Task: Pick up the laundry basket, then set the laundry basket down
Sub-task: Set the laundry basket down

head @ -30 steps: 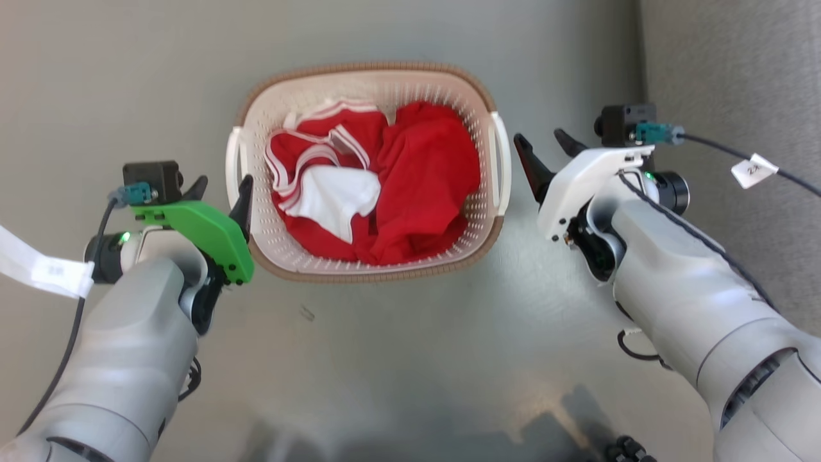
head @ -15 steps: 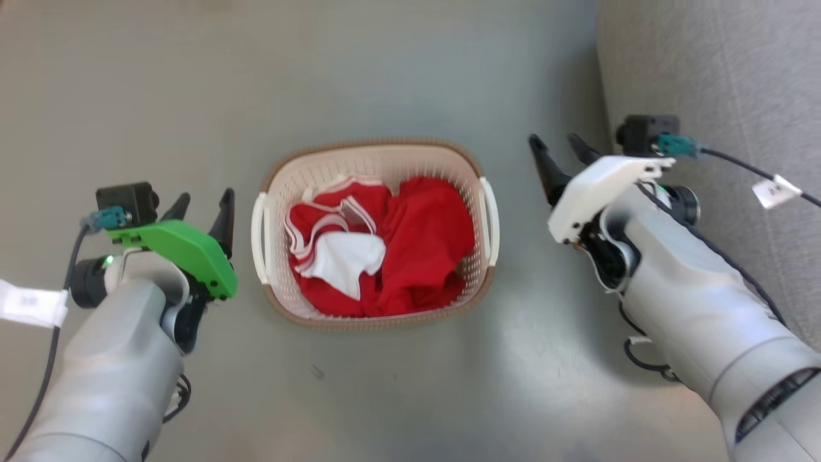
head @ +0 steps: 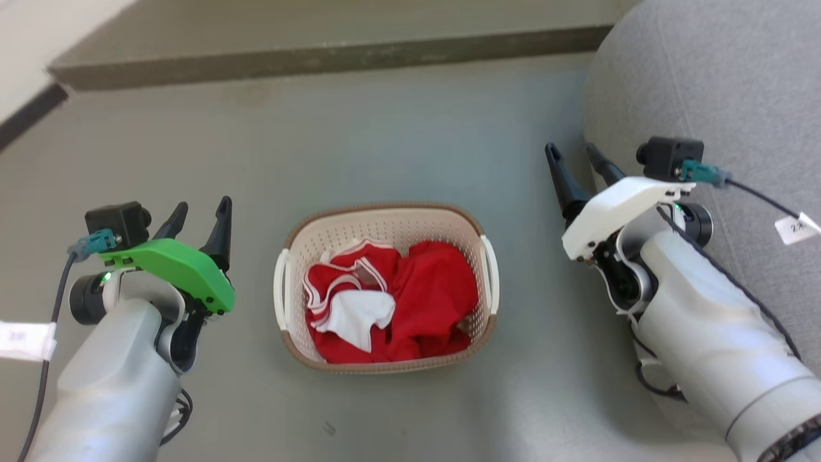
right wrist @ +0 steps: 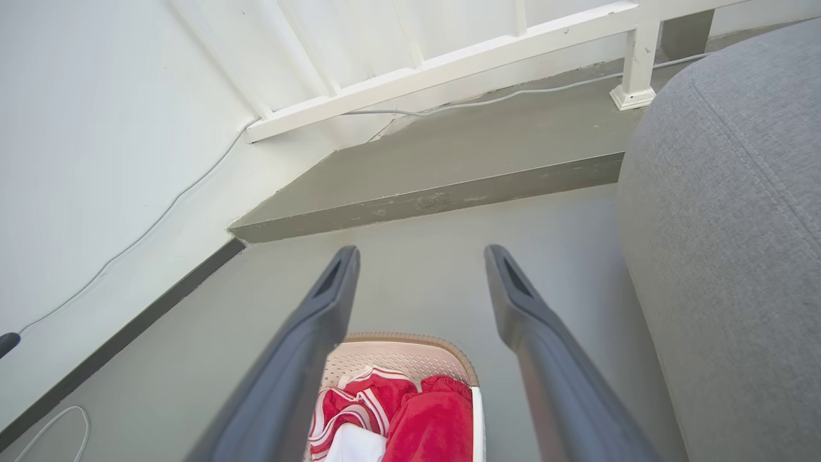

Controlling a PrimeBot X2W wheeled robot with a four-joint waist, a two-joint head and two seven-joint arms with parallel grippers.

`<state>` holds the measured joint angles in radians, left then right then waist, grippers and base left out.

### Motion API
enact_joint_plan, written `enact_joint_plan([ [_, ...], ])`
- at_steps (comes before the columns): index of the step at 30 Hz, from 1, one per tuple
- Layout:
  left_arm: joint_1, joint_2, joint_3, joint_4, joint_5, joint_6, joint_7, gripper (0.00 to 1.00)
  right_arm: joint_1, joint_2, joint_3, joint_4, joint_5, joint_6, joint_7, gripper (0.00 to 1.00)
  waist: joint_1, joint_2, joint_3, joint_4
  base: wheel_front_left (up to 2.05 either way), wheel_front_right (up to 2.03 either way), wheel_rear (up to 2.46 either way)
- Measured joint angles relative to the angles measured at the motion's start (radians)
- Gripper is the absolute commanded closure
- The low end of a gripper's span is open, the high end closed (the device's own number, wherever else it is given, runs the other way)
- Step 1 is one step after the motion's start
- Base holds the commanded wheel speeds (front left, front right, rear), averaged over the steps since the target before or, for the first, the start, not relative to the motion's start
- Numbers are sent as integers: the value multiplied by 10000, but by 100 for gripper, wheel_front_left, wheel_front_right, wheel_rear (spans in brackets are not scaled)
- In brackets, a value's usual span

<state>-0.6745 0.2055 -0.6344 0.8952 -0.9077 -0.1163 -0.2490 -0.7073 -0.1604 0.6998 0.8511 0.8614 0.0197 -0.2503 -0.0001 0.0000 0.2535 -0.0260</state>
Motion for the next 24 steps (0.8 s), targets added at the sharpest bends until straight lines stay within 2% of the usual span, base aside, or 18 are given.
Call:
enact_joint_plan([
  [14,1542,2,1521,-2000,1097,520,-13,0,1903,-322,-1530,-2213,-1446,-407,-2,0,0,0,-1166,103,0,0,0],
  [18,2144,-8,1998,-2566,1413,750,-17,0,2555,-322,-1923,-2744,-1802,-642,-2,0,0,0,-1391,147,0,0,0],
  [20,2433,-6,2452,-3051,1661,899,-27,0,2917,-313,-2299,-3308,-2021,-669,-4,0,0,0,-1542,177,0,0,0],
  [24,2860,-23,2759,-3614,2050,928,-27,0,3287,-282,-2568,-3889,-2383,-671,-13,0,1,0,-1652,205,0,0,0],
])
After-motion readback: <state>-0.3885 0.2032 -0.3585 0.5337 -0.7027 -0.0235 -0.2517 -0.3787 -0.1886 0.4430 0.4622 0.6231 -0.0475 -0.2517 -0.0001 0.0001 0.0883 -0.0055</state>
